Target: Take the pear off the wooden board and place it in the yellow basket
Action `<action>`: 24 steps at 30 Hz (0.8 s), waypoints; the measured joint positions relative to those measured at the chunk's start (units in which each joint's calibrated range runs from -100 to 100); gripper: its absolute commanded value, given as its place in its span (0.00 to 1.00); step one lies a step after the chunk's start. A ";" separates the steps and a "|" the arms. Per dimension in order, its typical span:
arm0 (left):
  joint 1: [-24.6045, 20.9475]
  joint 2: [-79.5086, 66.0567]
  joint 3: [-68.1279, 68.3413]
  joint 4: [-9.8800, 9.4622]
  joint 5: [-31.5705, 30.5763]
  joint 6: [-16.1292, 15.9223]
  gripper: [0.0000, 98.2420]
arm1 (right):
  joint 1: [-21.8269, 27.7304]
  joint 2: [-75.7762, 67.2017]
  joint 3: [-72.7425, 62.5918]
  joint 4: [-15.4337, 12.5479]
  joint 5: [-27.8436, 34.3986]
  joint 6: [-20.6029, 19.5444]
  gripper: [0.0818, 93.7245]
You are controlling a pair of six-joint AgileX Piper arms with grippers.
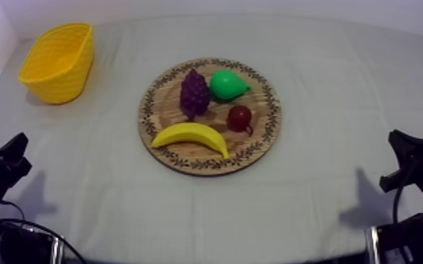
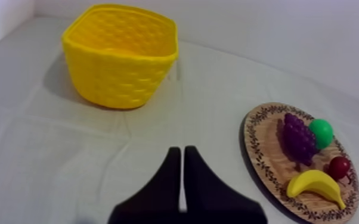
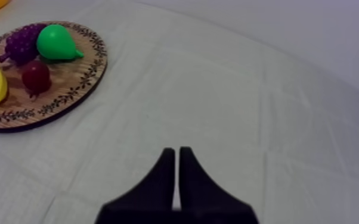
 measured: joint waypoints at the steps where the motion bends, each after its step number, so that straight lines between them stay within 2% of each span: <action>1: 0.00 0.00 0.00 0.00 0.00 0.00 0.00 | 0.00 0.00 0.00 0.00 0.00 0.00 0.00; 18: 0.18 0.00 0.00 0.00 0.10 0.13 0.00 | 0.00 0.00 0.00 0.00 0.00 -0.03 0.00; 24: 3.46 0.00 -0.69 0.18 3.23 1.88 0.00 | 0.00 0.00 0.00 0.00 0.00 -0.03 0.00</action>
